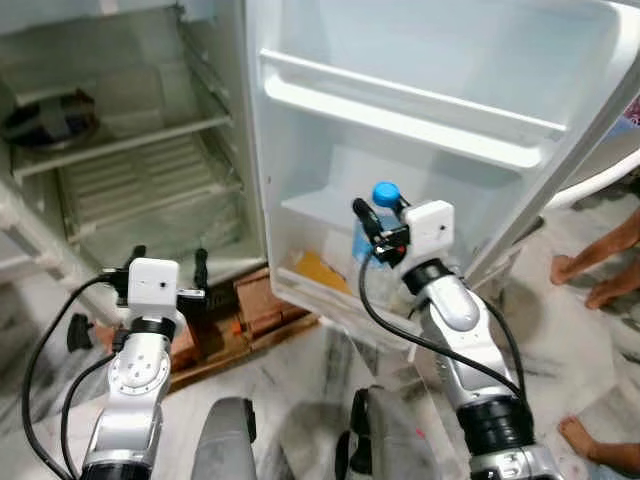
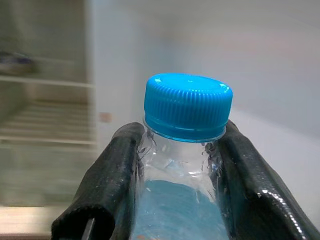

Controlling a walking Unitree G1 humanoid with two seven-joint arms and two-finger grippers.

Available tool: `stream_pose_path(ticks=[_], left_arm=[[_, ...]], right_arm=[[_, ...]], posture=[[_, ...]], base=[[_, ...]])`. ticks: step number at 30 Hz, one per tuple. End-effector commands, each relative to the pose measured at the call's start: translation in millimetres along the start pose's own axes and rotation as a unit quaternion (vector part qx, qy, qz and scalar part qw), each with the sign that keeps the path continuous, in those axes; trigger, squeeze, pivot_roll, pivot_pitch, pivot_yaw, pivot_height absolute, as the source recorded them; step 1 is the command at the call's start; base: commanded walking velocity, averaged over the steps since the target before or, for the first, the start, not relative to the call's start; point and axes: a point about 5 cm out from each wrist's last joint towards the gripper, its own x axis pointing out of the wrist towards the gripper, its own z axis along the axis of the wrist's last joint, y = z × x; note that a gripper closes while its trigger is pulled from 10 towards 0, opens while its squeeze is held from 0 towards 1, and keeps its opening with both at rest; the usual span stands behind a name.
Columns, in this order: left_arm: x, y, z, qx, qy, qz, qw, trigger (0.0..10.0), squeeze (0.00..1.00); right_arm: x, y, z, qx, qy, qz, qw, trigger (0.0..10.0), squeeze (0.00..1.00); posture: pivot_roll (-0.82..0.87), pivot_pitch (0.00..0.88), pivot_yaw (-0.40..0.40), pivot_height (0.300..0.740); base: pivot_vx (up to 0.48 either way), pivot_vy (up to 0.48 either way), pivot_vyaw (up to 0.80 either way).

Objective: Restocking fridge

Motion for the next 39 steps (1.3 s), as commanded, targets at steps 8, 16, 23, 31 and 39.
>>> stream_pose_path(ticks=[8,16,23,31,39], left_arm=[[-6.8,-0.4,-2.6,0.005,0.011,-0.022,1.000,10.0,0.00],[-4.2,8.4,4.4,0.010,0.002,-0.005,1.000,10.0,0.00],[-19.3,13.9,3.2,0.013,0.010,0.007,1.000,10.0,0.00],[-25.9,15.0,9.3,0.003,0.010,0.018,1.000,10.0,0.00],[-23.3,11.5,13.6,0.002,0.000,0.004,1.000,10.0,0.00]], right_arm=[[-1.2,5.5,-6.6,-0.002,0.003,0.012,1.000,10.0,0.00],[11.6,2.4,-11.8,-0.021,0.009,0.031,0.999,10.0,0.00],[38.1,5.3,-0.4,-0.046,-0.019,0.053,0.997,10.0,0.00],[59.0,12.3,9.6,-0.115,-0.047,0.068,0.990,10.0,0.00],[54.2,0.0,16.5,-0.107,-0.078,0.040,0.990,10.0,0.00]], posture=[[0.11,0.112,0.012,0.586],[0.15,0.139,-0.001,0.536],[0.18,0.168,-0.020,0.531],[0.20,0.197,-0.031,0.531],[0.18,0.180,-0.042,0.531]], base=[[0.000,0.000,0.00],[0.000,0.000,0.00],[0.000,0.000,0.00],[0.000,0.000,0.00],[0.033,0.000,0.00]])
